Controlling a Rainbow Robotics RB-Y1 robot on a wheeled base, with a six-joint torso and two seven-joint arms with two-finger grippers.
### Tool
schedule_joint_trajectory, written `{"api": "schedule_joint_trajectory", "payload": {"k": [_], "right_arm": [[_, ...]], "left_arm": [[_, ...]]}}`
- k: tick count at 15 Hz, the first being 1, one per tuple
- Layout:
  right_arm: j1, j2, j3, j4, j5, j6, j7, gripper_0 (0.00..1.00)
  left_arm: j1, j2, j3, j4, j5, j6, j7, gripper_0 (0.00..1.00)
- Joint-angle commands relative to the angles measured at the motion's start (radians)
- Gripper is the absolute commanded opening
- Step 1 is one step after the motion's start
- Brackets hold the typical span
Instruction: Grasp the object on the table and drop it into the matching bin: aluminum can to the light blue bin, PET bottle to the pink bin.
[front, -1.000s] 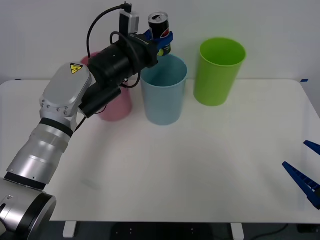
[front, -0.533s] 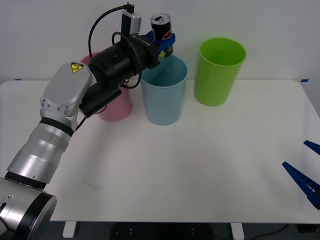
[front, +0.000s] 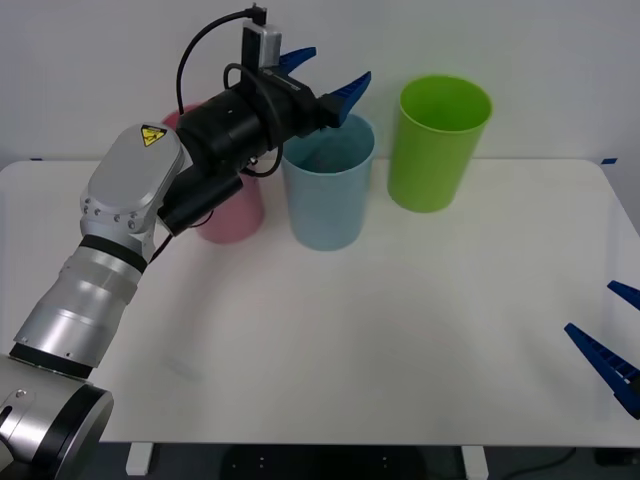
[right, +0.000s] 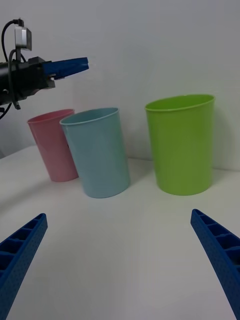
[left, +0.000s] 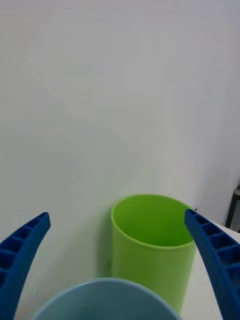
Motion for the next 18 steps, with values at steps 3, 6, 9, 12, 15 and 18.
{"api": "schedule_joint_trajectory", "payload": {"k": [3,6,9,12,15,18], "right_arm": [[0.0,0.0,0.0,0.0,0.0,0.0,0.0,1.0],[0.0,0.0,0.0,0.0,0.0,0.0,0.0,1.0],[0.0,0.0,0.0,0.0,0.0,0.0,0.0,1.0],[0.0,0.0,0.0,0.0,0.0,0.0,0.0,1.0],[0.0,0.0,0.0,0.0,0.0,0.0,0.0,1.0],[0.0,0.0,0.0,0.0,0.0,0.0,0.0,1.0]], "left_arm": [[0.004,0.006,0.0,0.0,0.02,-0.02,-0.001,1.0],[0.007,0.015,0.0,0.0,0.057,-0.051,-0.007,1.0],[0.017,0.028,0.0,-0.001,0.12,-0.082,-0.02,1.0],[0.083,0.045,0.015,-0.049,0.166,-0.083,-0.035,1.0],[0.183,0.069,0.074,-0.129,0.187,-0.086,-0.04,1.0],[0.275,0.138,0.095,-0.201,0.256,-0.089,-0.044,1.0]]}}
